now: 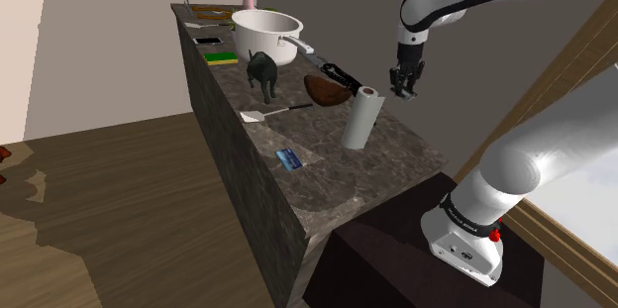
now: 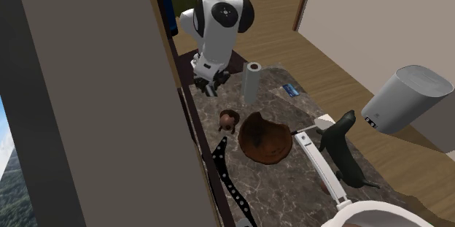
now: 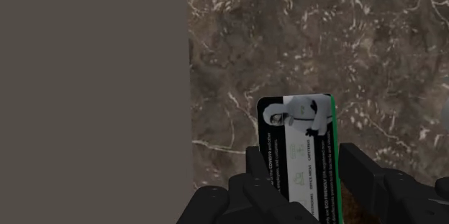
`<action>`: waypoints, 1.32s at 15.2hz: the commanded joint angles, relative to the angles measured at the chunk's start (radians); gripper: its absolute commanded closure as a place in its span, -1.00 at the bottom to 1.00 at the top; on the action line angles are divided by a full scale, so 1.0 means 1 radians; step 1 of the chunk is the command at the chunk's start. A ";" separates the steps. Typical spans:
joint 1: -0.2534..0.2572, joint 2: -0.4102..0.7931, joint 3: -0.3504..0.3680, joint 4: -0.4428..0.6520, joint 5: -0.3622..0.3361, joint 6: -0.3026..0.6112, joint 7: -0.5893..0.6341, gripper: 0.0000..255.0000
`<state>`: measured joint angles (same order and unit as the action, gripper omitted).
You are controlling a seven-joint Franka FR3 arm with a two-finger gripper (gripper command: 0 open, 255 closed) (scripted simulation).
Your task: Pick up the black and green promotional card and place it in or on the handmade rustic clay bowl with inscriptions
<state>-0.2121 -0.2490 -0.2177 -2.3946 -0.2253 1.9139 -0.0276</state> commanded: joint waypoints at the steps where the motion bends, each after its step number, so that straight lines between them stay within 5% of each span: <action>1: 0.001 -0.013 0.003 0.017 0.001 -0.031 -0.002 1.00; 10: 0.070 0.225 0.067 0.292 0.088 -0.084 0.075 1.00; 20: 0.126 0.559 0.123 0.748 0.152 -0.217 0.154 1.00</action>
<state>-0.0919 0.2725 -0.0997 -1.7004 -0.0785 1.7139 0.1181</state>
